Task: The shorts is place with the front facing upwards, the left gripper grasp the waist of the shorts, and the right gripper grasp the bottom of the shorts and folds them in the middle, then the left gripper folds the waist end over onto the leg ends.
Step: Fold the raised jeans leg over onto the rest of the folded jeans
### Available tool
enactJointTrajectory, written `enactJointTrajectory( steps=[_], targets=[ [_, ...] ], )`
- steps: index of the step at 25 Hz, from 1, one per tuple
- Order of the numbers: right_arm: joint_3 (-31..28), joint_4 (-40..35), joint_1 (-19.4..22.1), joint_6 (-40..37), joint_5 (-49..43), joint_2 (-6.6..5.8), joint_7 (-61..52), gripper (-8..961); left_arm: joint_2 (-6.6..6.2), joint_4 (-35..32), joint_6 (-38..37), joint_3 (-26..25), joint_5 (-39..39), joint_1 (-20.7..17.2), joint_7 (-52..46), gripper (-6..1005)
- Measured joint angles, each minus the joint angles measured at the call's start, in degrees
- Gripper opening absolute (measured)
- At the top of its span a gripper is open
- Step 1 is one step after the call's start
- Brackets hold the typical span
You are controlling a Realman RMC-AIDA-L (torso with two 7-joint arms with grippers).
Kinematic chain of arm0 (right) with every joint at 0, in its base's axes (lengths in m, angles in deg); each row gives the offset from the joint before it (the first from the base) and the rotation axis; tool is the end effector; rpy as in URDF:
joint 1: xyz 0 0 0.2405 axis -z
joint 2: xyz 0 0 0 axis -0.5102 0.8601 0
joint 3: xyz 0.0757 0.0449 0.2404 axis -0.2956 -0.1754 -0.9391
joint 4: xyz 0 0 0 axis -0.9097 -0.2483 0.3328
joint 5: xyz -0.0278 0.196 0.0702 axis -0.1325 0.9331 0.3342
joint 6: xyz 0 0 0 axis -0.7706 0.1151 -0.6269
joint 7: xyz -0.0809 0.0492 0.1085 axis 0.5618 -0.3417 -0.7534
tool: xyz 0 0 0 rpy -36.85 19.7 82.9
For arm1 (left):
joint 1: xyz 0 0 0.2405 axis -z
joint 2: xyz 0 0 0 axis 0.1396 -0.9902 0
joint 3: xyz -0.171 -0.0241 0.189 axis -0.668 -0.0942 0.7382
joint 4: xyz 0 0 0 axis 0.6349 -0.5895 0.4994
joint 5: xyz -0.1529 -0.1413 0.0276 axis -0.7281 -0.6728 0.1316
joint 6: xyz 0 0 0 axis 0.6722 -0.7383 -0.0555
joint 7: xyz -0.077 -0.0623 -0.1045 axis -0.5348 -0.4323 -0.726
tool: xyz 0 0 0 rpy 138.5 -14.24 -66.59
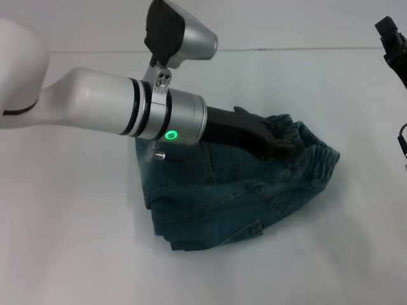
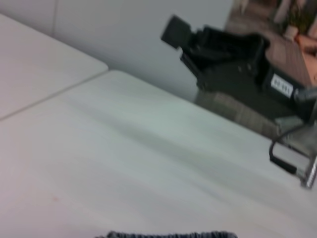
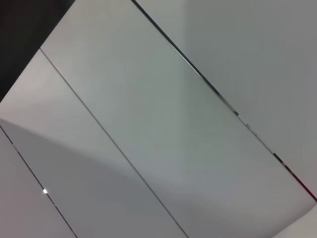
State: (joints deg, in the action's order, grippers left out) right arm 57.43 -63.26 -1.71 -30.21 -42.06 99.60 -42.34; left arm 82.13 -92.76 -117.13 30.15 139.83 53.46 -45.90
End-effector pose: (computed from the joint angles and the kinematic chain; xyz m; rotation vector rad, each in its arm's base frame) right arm 0.2860 0.3501 0.0028 -1.5357 0.9595 1.4220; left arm -0.1131 0.3770 -0.1040 -2.9080 -0.6894 -0.4323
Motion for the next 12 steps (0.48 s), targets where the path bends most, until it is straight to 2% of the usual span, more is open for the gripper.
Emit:
enactJointTrajectory(
  steps=[4, 7, 9, 11, 12],
  targets=[
    [0.6, 0.1, 0.4, -0.1, -0.3, -0.01, -0.3, 41, -0.30, -1.8, -0.3, -0.9, -1.1, -2.2, 0.1, 429],
    [3.1, -1.3, 0.3, -0.3, -0.4, -0.14, -3.3, 59, -0.37, -6.6, -1.6, -1.9, -2.1, -6.7, 0.1, 532],
    [6.7, -4.3, 0.0, -1.1, -0.4, -0.23, -6.6, 71, -0.38, -9.9, -2.6, -2.9, -3.4, -10.0, 0.3, 613],
    [14.8, -10.5, -0.7, -3.9, -0.4, -0.26, -11.7, 83, -0.40, -13.3, -4.6, -5.2, -5.5, -14.2, 1.2, 706],
    [14.8, -10.5, -0.7, -3.9, -0.4, -0.26, -11.7, 89, -0.44, -14.2, -5.8, -6.7, -6.5, -15.8, 1.8, 752]
  ],
)
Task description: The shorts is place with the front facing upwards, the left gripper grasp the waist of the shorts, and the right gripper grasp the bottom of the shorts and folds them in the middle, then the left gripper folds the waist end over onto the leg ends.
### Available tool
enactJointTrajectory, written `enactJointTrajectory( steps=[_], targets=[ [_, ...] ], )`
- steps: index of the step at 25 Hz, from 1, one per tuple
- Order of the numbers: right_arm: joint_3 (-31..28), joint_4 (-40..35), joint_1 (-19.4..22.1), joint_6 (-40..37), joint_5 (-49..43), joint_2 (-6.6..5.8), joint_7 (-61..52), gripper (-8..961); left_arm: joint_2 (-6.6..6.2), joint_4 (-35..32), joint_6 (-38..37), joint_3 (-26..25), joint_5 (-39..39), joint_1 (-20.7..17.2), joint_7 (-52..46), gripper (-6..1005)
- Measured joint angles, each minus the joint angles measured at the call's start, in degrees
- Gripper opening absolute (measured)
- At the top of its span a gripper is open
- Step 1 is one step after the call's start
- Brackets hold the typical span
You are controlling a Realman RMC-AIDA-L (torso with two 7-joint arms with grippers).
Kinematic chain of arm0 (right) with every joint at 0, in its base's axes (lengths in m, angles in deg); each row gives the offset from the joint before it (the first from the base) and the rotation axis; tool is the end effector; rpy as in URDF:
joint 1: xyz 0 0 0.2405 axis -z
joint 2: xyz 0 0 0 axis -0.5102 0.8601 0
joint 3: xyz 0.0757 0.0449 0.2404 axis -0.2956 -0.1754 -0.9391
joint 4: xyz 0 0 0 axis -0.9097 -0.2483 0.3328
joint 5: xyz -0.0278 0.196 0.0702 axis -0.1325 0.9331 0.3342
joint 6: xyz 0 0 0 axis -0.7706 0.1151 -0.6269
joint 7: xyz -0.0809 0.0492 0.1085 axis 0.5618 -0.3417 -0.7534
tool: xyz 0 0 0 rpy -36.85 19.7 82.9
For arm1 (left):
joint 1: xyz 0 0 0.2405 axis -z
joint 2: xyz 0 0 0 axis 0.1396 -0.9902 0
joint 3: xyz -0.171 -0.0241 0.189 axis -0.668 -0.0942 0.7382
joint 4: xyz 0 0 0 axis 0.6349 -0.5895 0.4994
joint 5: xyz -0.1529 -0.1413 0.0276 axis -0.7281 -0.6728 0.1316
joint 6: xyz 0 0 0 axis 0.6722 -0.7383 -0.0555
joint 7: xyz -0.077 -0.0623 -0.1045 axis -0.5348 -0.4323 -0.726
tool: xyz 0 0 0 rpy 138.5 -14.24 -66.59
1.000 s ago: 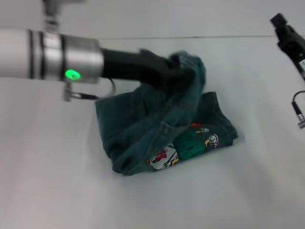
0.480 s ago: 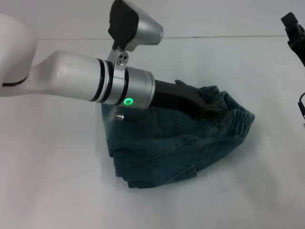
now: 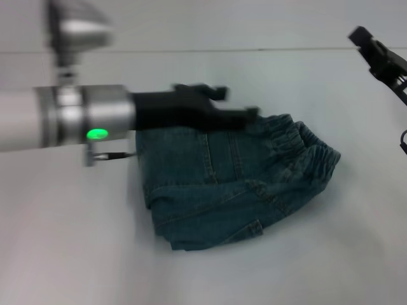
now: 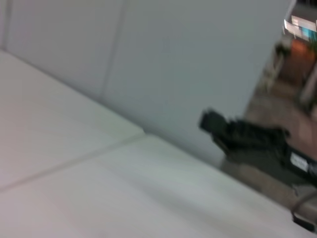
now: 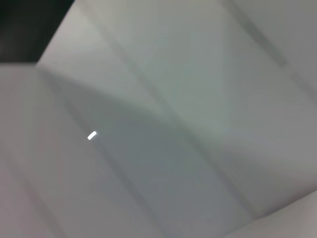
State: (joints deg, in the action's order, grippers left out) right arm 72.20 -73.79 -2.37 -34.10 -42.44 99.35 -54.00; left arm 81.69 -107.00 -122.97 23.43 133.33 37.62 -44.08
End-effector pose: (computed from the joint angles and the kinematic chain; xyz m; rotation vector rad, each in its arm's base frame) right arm 0.2823 0.3484 0.0113 -1.8162 0.9551 1.3870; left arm -0.1535 0.3629 -0.0414 -2.7002 -0.7834 -0.7345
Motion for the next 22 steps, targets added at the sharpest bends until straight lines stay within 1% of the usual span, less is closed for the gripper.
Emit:
enactJointTrajectory(
  steps=[1, 4, 6, 8, 9, 11, 13, 14, 17, 19, 22],
  targets=[
    [3.4, -2.6, -0.1, -1.0, 0.0, 0.00, -2.4, 95, -0.01, -0.6, -1.5, -2.0, -1.0, -1.4, 0.7, 798],
    [13.8, -10.8, 0.2, -3.6, -0.1, -0.13, -9.4, 114, -0.06, -0.5, -8.5, -10.1, -3.2, -5.1, 4.1, 850],
    [21.0, -16.4, 1.0, -5.5, -0.1, -0.61, -13.2, 126, -0.23, 0.4, -12.8, -15.0, -3.4, -6.6, 6.1, 885],
    [28.9, -22.5, 2.5, -8.8, -0.2, -1.65, -17.2, 218, -0.66, 1.4, -17.2, -20.3, -3.1, -8.2, 7.4, 920],
    [31.8, -25.2, 3.3, -10.8, -0.4, -2.23, -18.6, 263, -0.92, 1.6, -18.2, -21.4, -2.9, -8.7, 7.6, 937],
    [36.6, -30.2, 4.7, -14.8, -1.1, -3.34, -22.0, 355, -2.20, 2.4, -21.2, -24.1, -2.6, -10.5, 8.0, 937],
    [39.0, -35.1, 5.7, -18.5, -3.4, -4.16, -25.7, 437, -3.49, 3.0, -23.3, -24.7, -2.3, -12.0, 8.1, 936],
    [39.2, -36.6, 5.9, -19.4, -4.7, -4.35, -27.0, 478, -4.11, 3.2, -24.2, -24.8, -1.7, -12.6, 8.2, 936],
    [39.3, -41.9, 6.0, -22.1, -11.8, -4.90, -31.9, 600, -5.40, 3.3, -27.1, -25.0, 1.5, -14.0, 8.3, 936],
    [39.4, -43.5, 5.8, -22.3, -15.9, -5.02, -33.9, 672, -5.82, 3.1, -28.7, -25.2, 4.1, -14.4, 8.4, 936],
    [39.3, -44.0, 5.3, -21.8, -20.1, -4.94, -35.0, 781, -5.77, 3.1, -29.2, -25.7, 7.6, -14.5, 8.1, 936]
  ],
)
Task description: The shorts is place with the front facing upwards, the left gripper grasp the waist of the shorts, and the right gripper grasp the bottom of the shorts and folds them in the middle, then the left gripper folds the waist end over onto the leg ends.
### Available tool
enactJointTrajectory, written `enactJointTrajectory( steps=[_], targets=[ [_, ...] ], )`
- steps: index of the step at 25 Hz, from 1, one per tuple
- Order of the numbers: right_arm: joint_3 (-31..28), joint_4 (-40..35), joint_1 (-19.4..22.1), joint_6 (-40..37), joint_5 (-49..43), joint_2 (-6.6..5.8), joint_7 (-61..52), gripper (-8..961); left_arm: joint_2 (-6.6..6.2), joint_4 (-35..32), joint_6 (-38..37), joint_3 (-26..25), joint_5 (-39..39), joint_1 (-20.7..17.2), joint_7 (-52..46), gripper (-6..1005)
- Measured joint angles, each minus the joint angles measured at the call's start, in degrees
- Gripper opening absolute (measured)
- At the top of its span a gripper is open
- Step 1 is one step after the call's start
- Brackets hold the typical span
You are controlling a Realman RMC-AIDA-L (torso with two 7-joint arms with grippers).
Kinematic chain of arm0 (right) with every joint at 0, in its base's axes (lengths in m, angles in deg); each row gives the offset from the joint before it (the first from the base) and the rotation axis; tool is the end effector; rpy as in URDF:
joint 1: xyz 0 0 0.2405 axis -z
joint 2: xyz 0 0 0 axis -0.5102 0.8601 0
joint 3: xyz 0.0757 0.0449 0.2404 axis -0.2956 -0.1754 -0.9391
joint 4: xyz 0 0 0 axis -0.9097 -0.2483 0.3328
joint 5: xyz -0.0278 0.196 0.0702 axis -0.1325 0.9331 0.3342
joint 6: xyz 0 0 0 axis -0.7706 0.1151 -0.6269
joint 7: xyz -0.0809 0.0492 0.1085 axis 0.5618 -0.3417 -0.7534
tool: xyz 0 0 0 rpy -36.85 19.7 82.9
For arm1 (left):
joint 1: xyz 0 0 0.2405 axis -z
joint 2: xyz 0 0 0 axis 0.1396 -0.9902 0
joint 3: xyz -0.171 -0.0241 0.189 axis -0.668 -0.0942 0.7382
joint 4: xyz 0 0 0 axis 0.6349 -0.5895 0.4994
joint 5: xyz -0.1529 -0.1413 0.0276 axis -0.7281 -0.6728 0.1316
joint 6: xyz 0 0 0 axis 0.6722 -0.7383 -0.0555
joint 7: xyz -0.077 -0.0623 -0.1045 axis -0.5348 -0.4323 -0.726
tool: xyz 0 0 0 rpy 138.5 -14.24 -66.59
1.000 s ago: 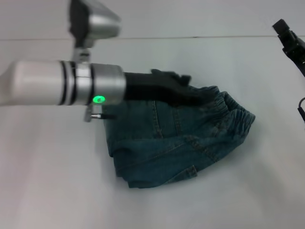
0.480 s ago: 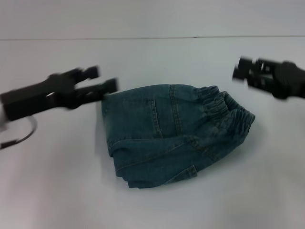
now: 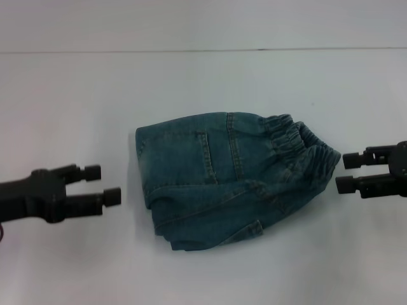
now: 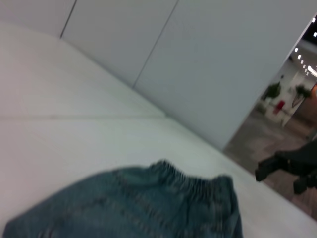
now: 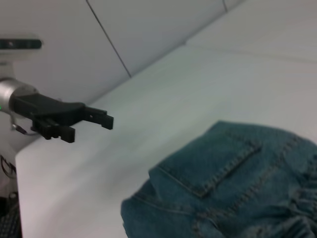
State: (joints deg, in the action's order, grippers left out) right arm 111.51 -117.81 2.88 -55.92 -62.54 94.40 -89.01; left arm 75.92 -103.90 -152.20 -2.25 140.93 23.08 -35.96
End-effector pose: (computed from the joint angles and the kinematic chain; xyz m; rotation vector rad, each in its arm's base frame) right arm 0.2735 0.3087 0.0722 -2.8087 0.9582 0.4759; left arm -0.2899 0.2720 0.0440 -2.6332 -1.0341 -0.7555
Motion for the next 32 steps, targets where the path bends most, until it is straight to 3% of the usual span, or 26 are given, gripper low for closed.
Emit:
enactJointTrajectory(
  steps=[5, 32],
  targets=[
    [0.1, 0.1, -0.4, 1.4, -2.2, 0.57, -0.4, 776, 0.59, 0.1, 0.5, -0.1, 3.6, 0.5, -0.4, 936],
    [0.7, 0.1, -0.7, 3.4, -2.4, 1.06, -0.2, 776, 1.76, 0.2, 1.7, 0.2, 3.8, 1.5, -0.5, 936]
  ],
)
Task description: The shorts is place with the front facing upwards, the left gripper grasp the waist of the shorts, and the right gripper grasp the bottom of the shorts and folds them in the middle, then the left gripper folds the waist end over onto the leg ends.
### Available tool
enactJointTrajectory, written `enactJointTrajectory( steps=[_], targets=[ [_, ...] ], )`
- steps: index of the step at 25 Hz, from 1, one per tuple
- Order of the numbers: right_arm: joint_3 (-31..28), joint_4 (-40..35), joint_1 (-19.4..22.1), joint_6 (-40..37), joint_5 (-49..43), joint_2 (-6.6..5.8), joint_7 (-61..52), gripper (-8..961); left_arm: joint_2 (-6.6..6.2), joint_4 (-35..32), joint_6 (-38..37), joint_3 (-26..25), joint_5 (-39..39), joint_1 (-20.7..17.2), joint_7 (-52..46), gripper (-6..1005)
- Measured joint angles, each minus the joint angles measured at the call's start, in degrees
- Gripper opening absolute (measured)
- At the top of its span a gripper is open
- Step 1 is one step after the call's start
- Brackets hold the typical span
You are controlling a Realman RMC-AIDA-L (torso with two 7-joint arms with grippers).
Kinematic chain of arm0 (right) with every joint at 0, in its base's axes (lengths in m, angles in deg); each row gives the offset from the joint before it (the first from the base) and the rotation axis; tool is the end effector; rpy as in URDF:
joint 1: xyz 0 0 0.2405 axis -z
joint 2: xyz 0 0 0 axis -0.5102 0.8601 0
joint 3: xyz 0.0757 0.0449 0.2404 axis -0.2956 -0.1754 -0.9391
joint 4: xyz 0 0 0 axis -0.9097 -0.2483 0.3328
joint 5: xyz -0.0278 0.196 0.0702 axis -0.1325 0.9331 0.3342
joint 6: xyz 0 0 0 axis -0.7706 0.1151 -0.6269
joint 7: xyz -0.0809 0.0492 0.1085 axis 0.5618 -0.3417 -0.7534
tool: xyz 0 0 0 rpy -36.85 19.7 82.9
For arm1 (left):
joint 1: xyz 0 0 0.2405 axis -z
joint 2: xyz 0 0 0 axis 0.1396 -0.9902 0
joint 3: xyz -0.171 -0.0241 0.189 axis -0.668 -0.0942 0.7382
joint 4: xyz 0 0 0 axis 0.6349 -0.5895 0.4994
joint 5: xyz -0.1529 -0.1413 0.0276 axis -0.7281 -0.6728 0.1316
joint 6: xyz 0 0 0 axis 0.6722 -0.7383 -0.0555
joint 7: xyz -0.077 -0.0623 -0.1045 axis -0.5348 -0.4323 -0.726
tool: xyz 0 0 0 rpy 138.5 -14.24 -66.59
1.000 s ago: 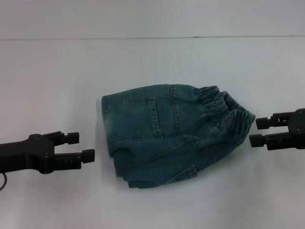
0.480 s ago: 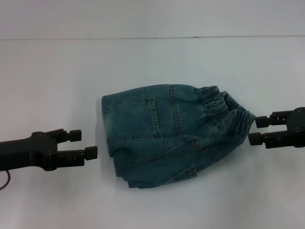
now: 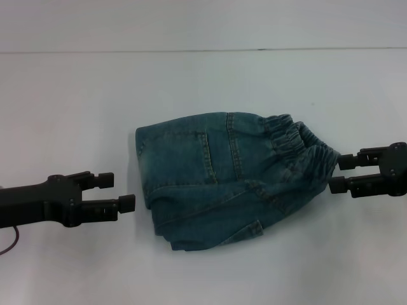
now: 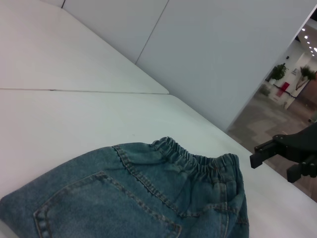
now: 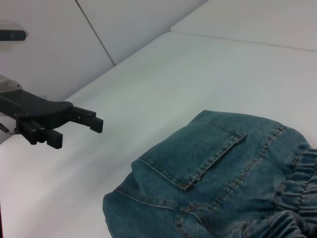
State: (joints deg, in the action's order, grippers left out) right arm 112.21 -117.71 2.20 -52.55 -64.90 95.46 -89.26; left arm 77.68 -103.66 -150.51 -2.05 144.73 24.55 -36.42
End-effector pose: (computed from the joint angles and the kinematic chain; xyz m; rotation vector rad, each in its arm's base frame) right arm 0.2751 0.3152 0.0622 -2.7855 0.9715 0.4146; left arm -0.2862 0.2765 0.0276 -2.6571 -1.0617 -0.6996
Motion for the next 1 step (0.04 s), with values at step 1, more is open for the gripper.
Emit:
enactJointTrajectory(
  steps=[1],
  targets=[
    [0.0, 0.0, 0.0, 0.0, 0.0, 0.00, 0.0, 776, 0.00, 0.0, 0.0, 0.0, 0.0, 0.0, 0.0, 936]
  ],
)
